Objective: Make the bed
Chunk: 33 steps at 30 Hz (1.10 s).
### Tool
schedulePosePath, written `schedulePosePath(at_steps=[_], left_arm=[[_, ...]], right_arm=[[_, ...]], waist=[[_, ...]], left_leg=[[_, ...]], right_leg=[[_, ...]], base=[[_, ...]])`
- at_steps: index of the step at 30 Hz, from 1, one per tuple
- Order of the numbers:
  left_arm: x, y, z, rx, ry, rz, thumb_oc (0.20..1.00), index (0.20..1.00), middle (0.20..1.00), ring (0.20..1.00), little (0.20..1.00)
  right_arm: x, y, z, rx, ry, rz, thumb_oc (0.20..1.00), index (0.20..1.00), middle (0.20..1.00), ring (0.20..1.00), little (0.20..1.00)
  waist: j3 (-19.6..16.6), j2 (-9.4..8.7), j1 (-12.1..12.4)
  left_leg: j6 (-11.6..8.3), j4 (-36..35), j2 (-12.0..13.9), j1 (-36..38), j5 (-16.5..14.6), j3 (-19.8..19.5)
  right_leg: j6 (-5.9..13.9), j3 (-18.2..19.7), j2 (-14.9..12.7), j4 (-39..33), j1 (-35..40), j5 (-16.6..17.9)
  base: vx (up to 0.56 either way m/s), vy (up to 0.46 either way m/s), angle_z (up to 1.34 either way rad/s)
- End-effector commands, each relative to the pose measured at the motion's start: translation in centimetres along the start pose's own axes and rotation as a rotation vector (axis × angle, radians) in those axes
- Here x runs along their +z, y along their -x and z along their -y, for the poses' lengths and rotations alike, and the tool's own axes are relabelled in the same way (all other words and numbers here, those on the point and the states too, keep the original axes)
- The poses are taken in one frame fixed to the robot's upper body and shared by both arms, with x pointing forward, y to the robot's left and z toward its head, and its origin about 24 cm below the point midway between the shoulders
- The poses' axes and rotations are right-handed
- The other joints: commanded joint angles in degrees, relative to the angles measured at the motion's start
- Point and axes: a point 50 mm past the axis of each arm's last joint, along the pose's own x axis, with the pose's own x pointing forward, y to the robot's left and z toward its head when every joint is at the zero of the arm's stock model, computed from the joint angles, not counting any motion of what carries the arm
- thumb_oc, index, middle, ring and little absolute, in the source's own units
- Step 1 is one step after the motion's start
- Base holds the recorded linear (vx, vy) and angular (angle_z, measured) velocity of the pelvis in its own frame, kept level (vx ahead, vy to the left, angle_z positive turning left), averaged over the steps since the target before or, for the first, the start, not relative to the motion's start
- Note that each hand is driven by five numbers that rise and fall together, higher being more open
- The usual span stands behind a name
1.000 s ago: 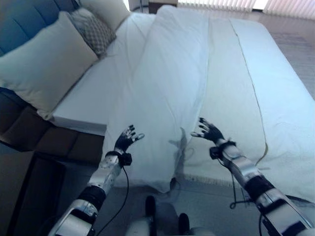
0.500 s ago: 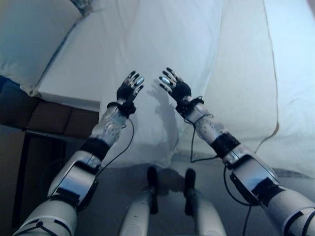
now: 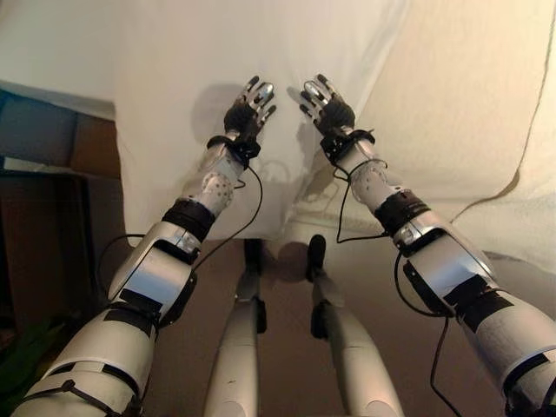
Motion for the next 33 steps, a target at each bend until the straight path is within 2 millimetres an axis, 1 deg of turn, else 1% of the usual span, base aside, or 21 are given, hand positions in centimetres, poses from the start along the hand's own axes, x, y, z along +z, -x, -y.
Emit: schedulePosePath(at_steps=[1, 2, 3, 4, 6, 7, 8, 11, 12, 14, 15, 17, 18, 19, 23, 25, 27, 29, 30, 31, 33], left_arm=[[4.2, -0.6, -0.4, 0.053, -0.047, 0.109, 1.000, 1.000, 1.000, 1.000, 1.000], [4.4, -0.7, -0.3, 0.051, -0.047, 0.113, 1.000, 1.000, 1.000, 1.000, 1.000], [4.3, -0.6, -1.5, 0.114, -0.075, 0.101, 1.000, 1.000, 1.000, 1.000, 1.000], [4.4, -0.6, -1.4, 0.112, -0.075, 0.104, 1.000, 1.000, 1.000, 1.000, 1.000], [4.6, -0.3, -2.9, 0.193, -0.118, 0.101, 1.000, 1.000, 1.000, 1.000, 1.000], [4.6, -0.4, -2.9, 0.193, -0.119, 0.102, 1.000, 1.000, 1.000, 1.000, 1.000], [4.7, -0.2, -3.7, 0.231, -0.136, 0.102, 1.000, 1.000, 1.000, 1.000, 1.000], [4.7, 0.7, -6.0, 0.333, -0.155, 0.098, 1.000, 1.000, 1.000, 1.000, 1.000], [4.6, 0.9, -6.4, 0.346, -0.158, 0.095, 1.000, 1.000, 1.000, 1.000, 1.000], [4.9, 1.5, -7.8, 0.414, -0.151, 0.108, 1.000, 1.000, 1.000, 1.000, 1.000], [5.4, 1.8, -8.5, 0.452, -0.139, 0.131, 1.000, 1.000, 1.000, 1.000, 1.000], [5.6, 2.1, -9.0, 0.483, -0.123, 0.146, 1.000, 1.000, 1.000, 1.000, 1.000], [6.2, 2.7, -10.1, 0.533, -0.108, 0.171, 1.000, 1.000, 1.000, 1.000, 1.000], [6.2, 2.7, -10.1, 0.534, -0.107, 0.171, 1.000, 1.000, 1.000, 1.000, 1.000], [6.3, 3.9, -12.0, 0.631, -0.091, 0.202, 1.000, 1.000, 1.000, 1.000, 1.000], [6.5, 4.5, -12.7, 0.664, -0.122, 0.210, 1.000, 1.000, 1.000, 1.000, 1.000], [6.6, 4.7, -12.8, 0.660, -0.141, 0.224, 1.000, 1.000, 1.000, 1.000, 1.000], [6.1, 5.0, -12.9, 0.654, -0.144, 0.226, 1.000, 1.000, 1.000, 1.000, 1.000], [5.6, 5.0, -12.9, 0.651, -0.145, 0.216, 1.000, 1.000, 1.000, 1.000, 1.000], [5.5, 5.1, -12.9, 0.653, -0.144, 0.215, 1.000, 1.000, 1.000, 1.000, 1.000], [5.2, 5.2, -13.0, 0.654, -0.148, 0.210, 1.000, 1.000, 1.000, 1.000, 1.000]], right_arm=[[2.7, -0.6, -1.0, -0.013, 0.028, 0.046, 1.000, 1.000, 1.000, 1.000, 1.000], [2.9, -0.7, -1.1, -0.011, 0.030, 0.049, 1.000, 1.000, 1.000, 1.000, 1.000], [2.9, -0.7, -0.3, -0.059, 0.086, 0.038, 1.000, 1.000, 1.000, 1.000, 1.000], [3.0, -0.8, -0.3, -0.058, 0.088, 0.041, 1.000, 1.000, 1.000, 1.000, 1.000], [3.4, -0.7, 1.2, -0.139, 0.163, 0.038, 1.000, 1.000, 1.000, 1.000, 1.000], [3.5, -0.7, 1.1, -0.139, 0.164, 0.040, 1.000, 1.000, 1.000, 1.000, 1.000], [3.2, -0.6, 1.9, -0.168, 0.184, 0.028, 1.000, 1.000, 1.000, 1.000, 1.000], [2.4, -0.3, 2.7, -0.210, 0.206, 0.013, 1.000, 1.000, 1.000, 1.000, 1.000], [2.3, -0.3, 2.7, -0.209, 0.199, 0.013, 1.000, 1.000, 1.000, 1.000, 1.000], [1.6, -0.1, 3.1, -0.229, 0.202, 0.002, 1.000, 1.000, 1.000, 1.000, 1.000], [1.4, 0.0, 3.4, -0.240, 0.203, 0.000, 1.000, 1.000, 1.000, 1.000, 1.000], [1.5, 0.0, 3.6, -0.252, 0.207, 0.002, 1.000, 1.000, 1.000, 1.000, 1.000], [1.4, 0.2, 4.1, -0.270, 0.202, 0.005, 1.000, 1.000, 1.000, 1.000, 1.000], [1.4, 0.2, 4.1, -0.269, 0.203, 0.005, 1.000, 1.000, 1.000, 1.000, 1.000], [0.6, 0.7, 5.5, -0.307, 0.230, -0.019, 1.000, 1.000, 1.000, 1.000, 1.000], [-0.8, 1.2, 6.2, -0.275, 0.355, -0.091, 1.000, 1.000, 1.000, 1.000, 1.000], [-1.6, 1.4, 6.2, -0.220, 0.471, -0.130, 1.000, 1.000, 1.000, 1.000, 1.000], [-2.9, 1.8, 6.3, -0.162, 0.575, -0.180, 1.000, 1.000, 1.000, 1.000, 1.000], [-4.1, 2.2, 6.6, -0.123, 0.678, -0.240, 1.000, 1.000, 1.000, 1.000, 1.000], [-4.1, 2.3, 6.6, -0.122, 0.681, -0.241, 1.000, 1.000, 1.000, 1.000, 1.000], [-5.5, 2.8, 7.0, -0.090, 0.775, -0.301, 1.000, 1.000, 1.000, 1.000, 1.000]], waist=[[2.15, -2.35, 0.72], [2.15, -2.23, 0.67], [2.15, -2.05, 0.98], [2.15, -1.97, 0.94], [2.15, -1.54, 1.06], [2.15, -1.50, 1.03], [2.15, -1.42, 1.06], [2.15, -1.39, 1.29], [2.15, -1.34, 1.35], [2.15, -1.32, 1.48], [2.15, -1.08, 1.54], [2.15, -0.96, 1.58], [2.15, -0.71, 1.65], [2.15, -0.70, 1.59], [2.15, -0.25, 2.00], [2.15, -0.11, 2.43], [2.15, -0.05, 2.62], [2.15, 0.12, 2.84], [2.15, 0.16, 3.20], [2.15, 0.26, 3.13], [2.15, 0.34, 3.17]], left_leg=[[-2.12, 7.36, -4.94, -5.92, -7.22, 0.33], [-2.12, 7.60, -4.93, -6.38, -7.23, 0.25], [-2.28, 7.47, -4.91, -8.55, -7.15, 0.25], [-2.29, 7.60, -4.92, -8.89, -7.12, 0.19], [-2.50, 7.22, -5.17, -11.15, -6.99, -0.05], [-2.51, 7.32, -5.19, -11.37, -6.96, -0.12], [-2.47, 7.35, -5.19, -11.77, -7.04, -0.11], [-2.18, 8.25, -5.42, -13.09, -7.64, -0.29], [-2.15, 8.27, -5.50, -13.15, -7.66, -0.24], [-2.06, 7.99, -5.53, -13.02, -7.69, -0.25], [-2.12, 7.39, -5.54, -12.75, -7.55, -0.21], [-2.15, 7.06, -5.58, -12.60, -7.42, -0.22], [-2.21, 6.55, -5.72, -12.34, -7.26, -0.25], [-2.21, 6.48, -5.73, -12.28, -7.22, -0.25], [-2.25, 5.99, -6.01, -11.76, -7.01, -0.26], [-2.31, 5.47, -6.07, -11.45, -6.71, -0.33], [-2.34, 5.03, -6.18, -11.20, -6.40, -0.43], [-2.36, 4.72, -6.19, -11.12, -6.03, -0.50], [-2.37, 4.26, -6.20, -10.98, -5.74, -0.58], [-2.37, 4.18, -6.20, -10.90, -5.70, -0.59], [-2.44, 3.71, -6.29, -10.68, -5.30, -0.66]], right_leg=[[9.10, 0.75, -2.94, 0.13, -2.46, -1.00], [9.08, 0.67, -2.93, 0.28, -2.84, -1.01], [9.09, 0.45, -3.30, 0.15, -4.79, -1.00], [9.07, 0.39, -3.31, 0.25, -5.08, -1.00], [9.10, -0.04, -3.61, 0.13, -7.50, -1.06], [9.09, -0.11, -3.63, 0.23, -7.70, -1.07], [9.09, -0.19, -3.71, 0.15, -8.26, -1.07], [8.93, -0.29, -3.84, 0.38, -9.53, -1.13], [8.88, -0.21, -3.84, 0.37, -9.59, -1.13], [8.82, 0.01, -3.84, 0.35, -9.81, -1.16], [8.80, 0.10, -3.90, 0.32, -9.86, -1.24], [8.76, 0.19, -3.96, 0.27, -9.83, -1.32], [8.72, 0.17, -3.91, 0.34, -9.99, -1.42], [8.72, 0.18, -3.92, 0.37, -9.98, -1.44], [8.67, 0.24, -4.01, 0.46, -9.97, -1.48], [8.67, 0.09, -4.06, 0.51, -9.85, -1.51], [8.72, -0.04, -4.10, 0.55, -9.78, -1.49], [8.78, -0.22, -4.16, 0.66, -9.90, -1.46], [8.76, -0.27, -4.19, 0.77, -10.05, -1.46], [8.76, -0.27, -4.20, 0.79, -10.01, -1.47], [8.79, -0.16, -4.25, 0.72, -9.95, -1.33]], base=[[0.03, -0.009, 0.08], [0.05, -0.016, 0.07], [0.04, -0.002, 0.04], [0.05, 0.001, 0.05], [0.04, 0.011, 0.04], [0.05, 0.014, 0.03], [0.03, 0.011, 0.04], [0.02, 0.009, 0.03], [0.00, 0.000, 0.00], [0.00, 0.000, 0.00], [0.00, 0.000, 0.00], [0.00, 0.000, 0.00], [0.00, 0.000, 0.00], [0.00, 0.000, 0.00], [0.00, 0.000, 0.00], [0.00, 0.000, 0.00], [0.00, 0.000, 0.00], [0.00, 0.000, 0.00], [-0.02, -0.014, 0.04], [-0.02, -0.019, 0.05], [-0.02, -0.010, 0.04]])
